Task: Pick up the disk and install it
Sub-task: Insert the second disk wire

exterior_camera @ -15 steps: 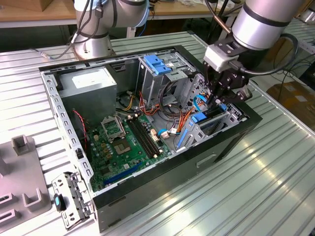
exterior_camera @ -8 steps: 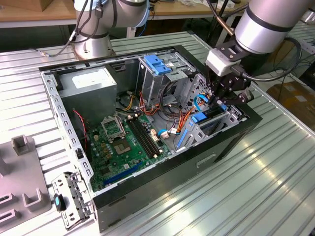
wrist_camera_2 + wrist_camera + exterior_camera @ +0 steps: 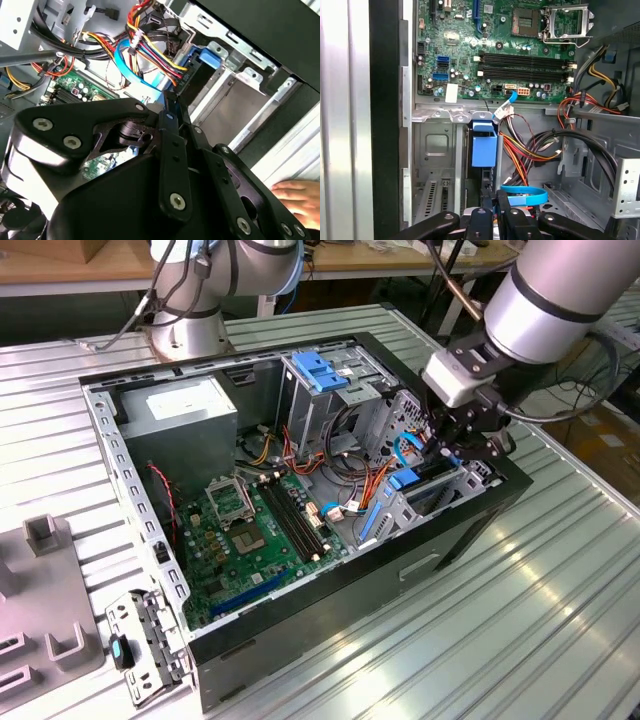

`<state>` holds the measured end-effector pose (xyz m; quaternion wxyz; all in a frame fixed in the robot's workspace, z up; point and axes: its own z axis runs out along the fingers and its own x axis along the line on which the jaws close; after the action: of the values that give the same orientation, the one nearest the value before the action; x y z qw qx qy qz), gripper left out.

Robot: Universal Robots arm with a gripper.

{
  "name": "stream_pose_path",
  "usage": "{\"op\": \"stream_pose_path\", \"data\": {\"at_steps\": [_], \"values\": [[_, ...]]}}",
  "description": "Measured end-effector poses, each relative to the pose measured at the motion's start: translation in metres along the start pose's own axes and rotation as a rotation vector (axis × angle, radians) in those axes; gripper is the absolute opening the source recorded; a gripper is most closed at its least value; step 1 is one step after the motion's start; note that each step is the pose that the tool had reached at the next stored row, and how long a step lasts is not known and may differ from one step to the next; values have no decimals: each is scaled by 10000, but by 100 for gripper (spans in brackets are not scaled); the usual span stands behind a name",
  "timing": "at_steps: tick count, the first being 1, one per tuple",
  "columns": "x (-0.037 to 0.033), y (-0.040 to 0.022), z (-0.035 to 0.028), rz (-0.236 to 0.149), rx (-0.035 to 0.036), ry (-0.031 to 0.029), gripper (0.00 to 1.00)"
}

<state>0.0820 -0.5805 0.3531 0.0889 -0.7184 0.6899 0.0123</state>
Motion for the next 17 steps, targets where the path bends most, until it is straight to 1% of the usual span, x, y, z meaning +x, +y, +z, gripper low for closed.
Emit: {"op": "stream_pose_path", "data": {"at_steps": [1,2,3,4,14,17], "values": [[9,1,3,6,3,-61,16],[18,2,12,17,8,-167,16],[23,4,28,24,12,-235,16],[24,5,38,26,12,-243,16],[20,7,69,24,12,-237,16],[22,10,89,25,12,-248,16]]}}
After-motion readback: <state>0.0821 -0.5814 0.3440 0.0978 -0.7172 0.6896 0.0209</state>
